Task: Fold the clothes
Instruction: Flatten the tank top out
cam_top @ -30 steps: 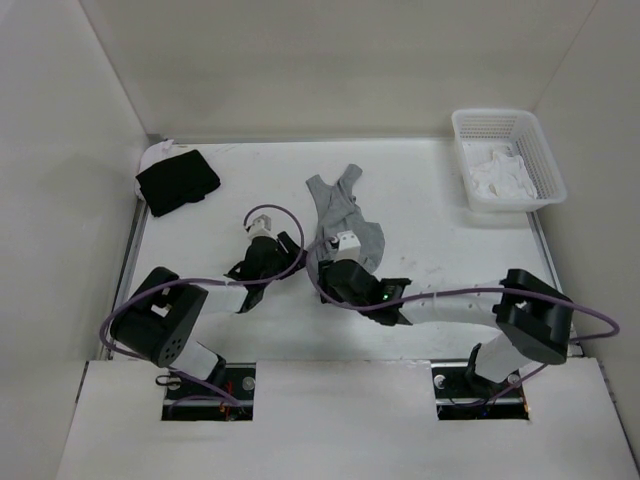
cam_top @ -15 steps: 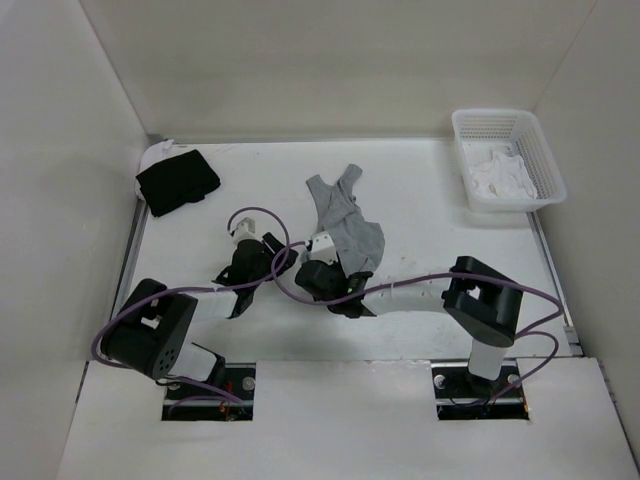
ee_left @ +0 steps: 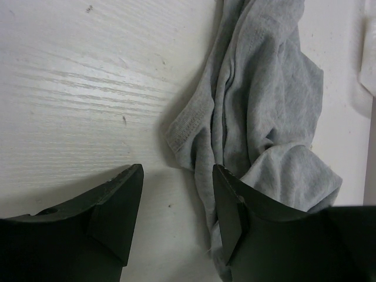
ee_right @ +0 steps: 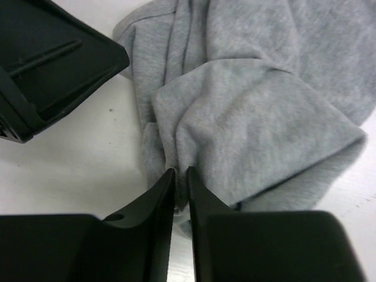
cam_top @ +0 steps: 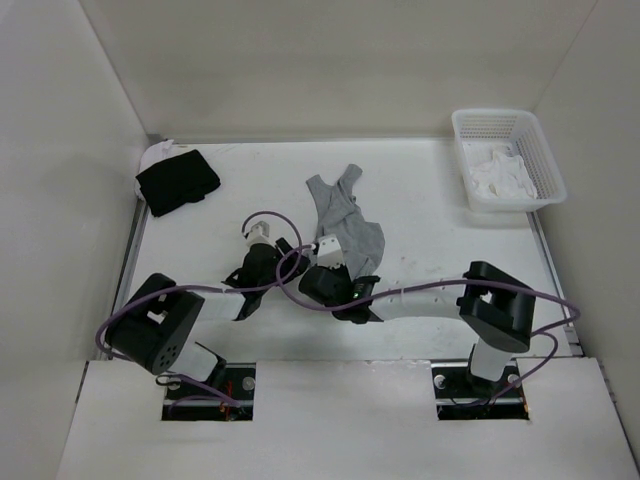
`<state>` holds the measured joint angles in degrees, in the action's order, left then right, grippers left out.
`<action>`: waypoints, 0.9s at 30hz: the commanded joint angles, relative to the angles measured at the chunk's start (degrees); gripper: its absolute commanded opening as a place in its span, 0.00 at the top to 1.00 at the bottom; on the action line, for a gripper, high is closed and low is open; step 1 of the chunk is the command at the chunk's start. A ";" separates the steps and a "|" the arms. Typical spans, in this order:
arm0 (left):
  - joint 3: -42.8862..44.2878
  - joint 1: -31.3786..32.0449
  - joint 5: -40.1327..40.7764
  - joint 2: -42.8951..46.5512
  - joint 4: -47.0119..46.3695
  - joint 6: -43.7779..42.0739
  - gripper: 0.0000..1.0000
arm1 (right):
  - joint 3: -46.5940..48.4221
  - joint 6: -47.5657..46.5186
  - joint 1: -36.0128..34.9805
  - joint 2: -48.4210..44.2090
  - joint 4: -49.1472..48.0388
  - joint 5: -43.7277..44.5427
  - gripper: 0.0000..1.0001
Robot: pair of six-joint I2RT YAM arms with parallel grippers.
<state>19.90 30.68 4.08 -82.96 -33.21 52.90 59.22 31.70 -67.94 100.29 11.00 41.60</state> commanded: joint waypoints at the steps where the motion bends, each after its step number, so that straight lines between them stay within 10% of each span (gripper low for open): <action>1: 2.16 2.06 0.76 -0.89 -2.21 0.18 0.51 | -2.44 2.30 -0.30 -5.53 -1.77 1.90 0.87; 10: 6.29 4.70 1.81 -6.69 -2.73 0.44 0.56 | -18.60 10.30 2.94 -26.97 -10.03 1.11 0.95; 19: 8.49 4.70 2.95 -4.95 -3.71 2.38 0.94 | -35.66 20.41 10.85 -58.60 -16.37 -0.91 0.95; 27: 17.86 0.84 8.75 5.80 1.48 -1.65 0.94 | -20.86 14.10 26.29 -45.76 -29.42 -16.77 0.95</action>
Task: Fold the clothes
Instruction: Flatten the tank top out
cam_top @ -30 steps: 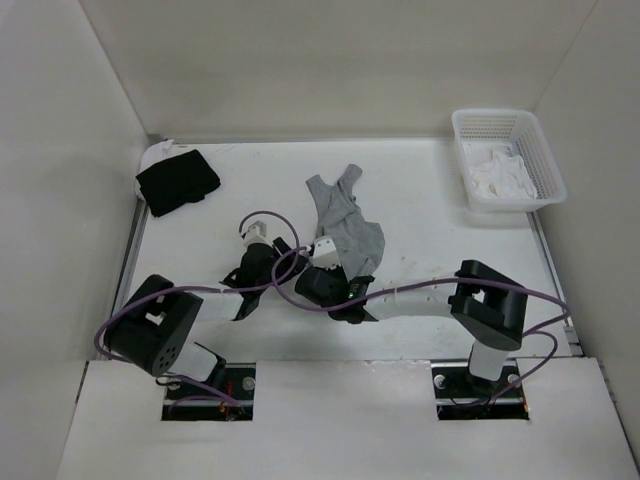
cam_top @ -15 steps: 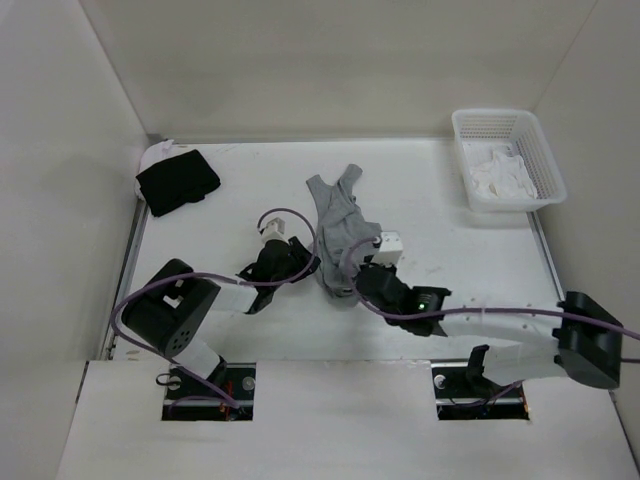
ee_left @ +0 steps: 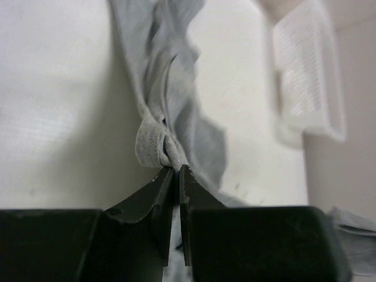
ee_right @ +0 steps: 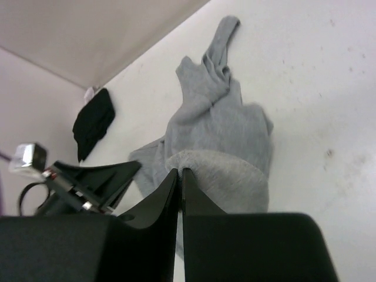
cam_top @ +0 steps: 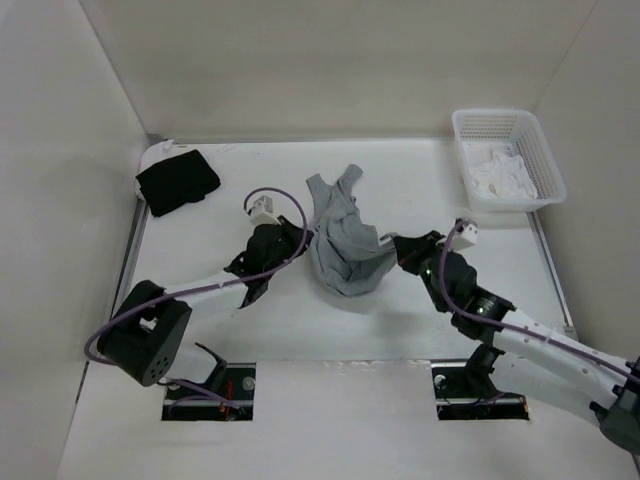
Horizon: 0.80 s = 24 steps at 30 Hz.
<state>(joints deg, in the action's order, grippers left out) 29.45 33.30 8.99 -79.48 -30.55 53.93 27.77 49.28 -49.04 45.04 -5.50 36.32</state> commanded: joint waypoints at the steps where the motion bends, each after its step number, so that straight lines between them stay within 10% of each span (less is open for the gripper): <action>1: 11.21 -2.57 5.14 1.53 -1.44 -3.65 0.94 | 14.99 -4.70 9.68 12.94 -14.61 -14.05 0.96; 7: 24.32 -9.60 3.23 3.53 2.23 -5.41 0.95 | 39.08 -8.14 13.49 19.66 -11.39 -21.72 0.96; 12: 26.80 -13.13 3.57 12.68 5.85 -7.35 0.94 | 39.56 -7.27 13.49 14.39 -8.13 -23.22 0.95; 24: -10.28 -12.06 10.26 33.06 17.17 -1.38 0.80 | -8.41 23.30 6.39 -6.53 3.72 -28.50 0.90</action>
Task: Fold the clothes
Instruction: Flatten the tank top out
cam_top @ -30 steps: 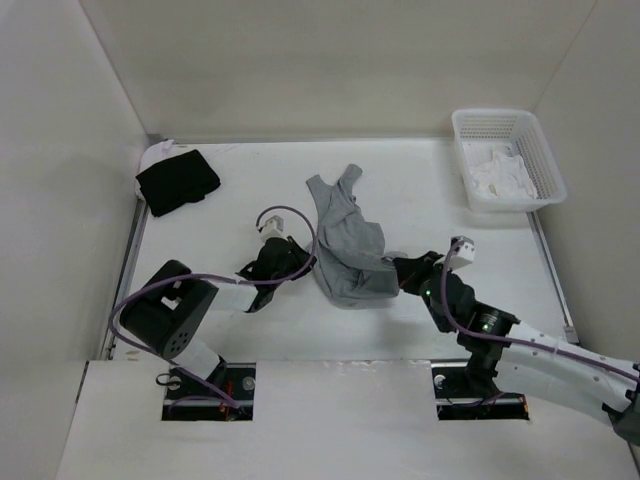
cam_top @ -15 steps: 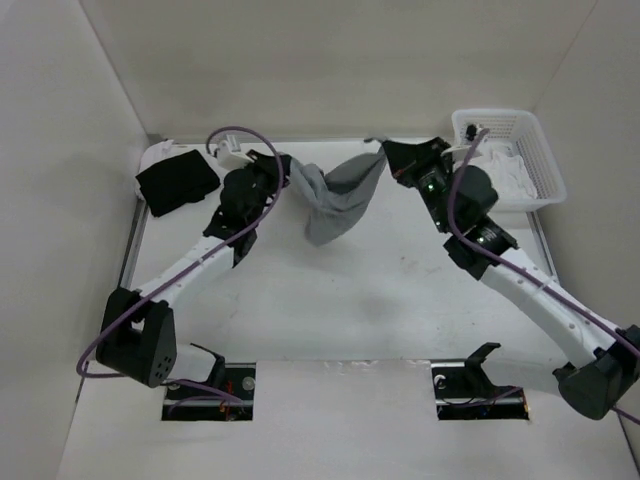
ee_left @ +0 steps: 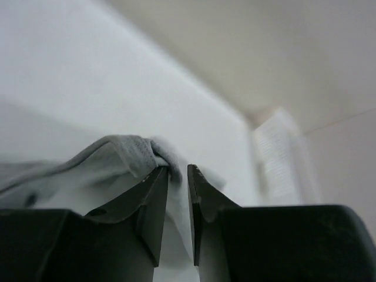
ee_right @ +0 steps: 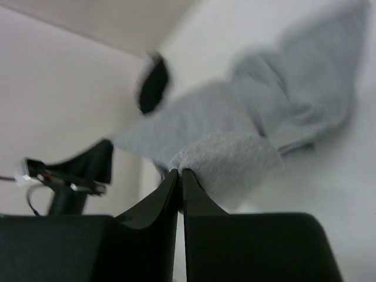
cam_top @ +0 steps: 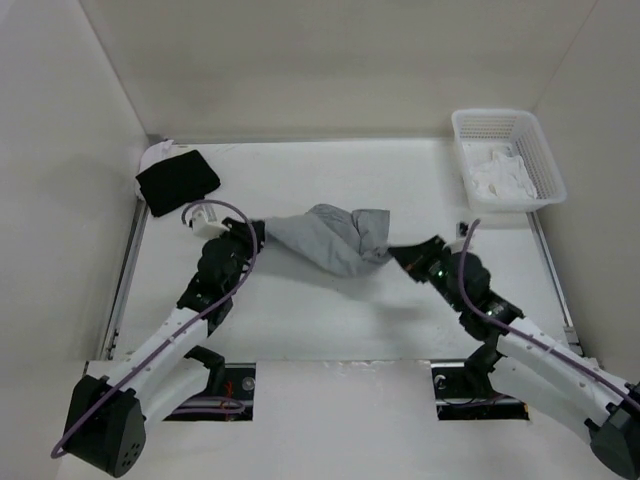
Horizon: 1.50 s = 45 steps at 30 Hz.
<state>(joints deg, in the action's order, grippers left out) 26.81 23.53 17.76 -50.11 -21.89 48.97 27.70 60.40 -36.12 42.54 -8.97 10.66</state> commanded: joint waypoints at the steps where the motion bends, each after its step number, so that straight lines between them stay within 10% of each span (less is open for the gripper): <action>1: -8.08 -3.00 1.05 4.14 9.40 3.68 0.80 | -9.41 13.07 -8.12 -4.74 8.78 -1.96 0.88; 8: -7.38 -6.53 -4.22 1.07 12.48 2.10 0.80 | -3.20 3.00 -12.97 -2.66 21.28 12.71 0.59; 14: -9.05 -6.78 -4.49 -4.64 12.49 0.51 0.53 | 1.55 -10.19 -9.99 7.54 16.37 20.00 0.47; 17: -7.04 -6.18 -1.25 -10.87 7.14 -1.68 0.44 | 8.31 -21.70 -3.49 22.19 7.06 17.05 0.33; 28: -2.64 -5.91 -2.99 -23.45 -6.76 -2.74 0.37 | 41.97 -38.16 -1.02 58.68 4.14 -3.17 0.30; 36: -0.45 -5.64 -6.15 -29.07 -11.76 -1.95 0.60 | 65.00 -37.38 1.36 78.38 14.58 -7.32 0.28; 45: 6.67 -7.22 -9.32 -37.60 -13.62 0.33 0.92 | 70.65 -32.89 2.33 83.58 25.49 -11.43 0.35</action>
<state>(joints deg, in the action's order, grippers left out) 29.78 17.43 9.76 -87.37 -31.38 48.01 95.66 25.80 -33.67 125.19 11.97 2.94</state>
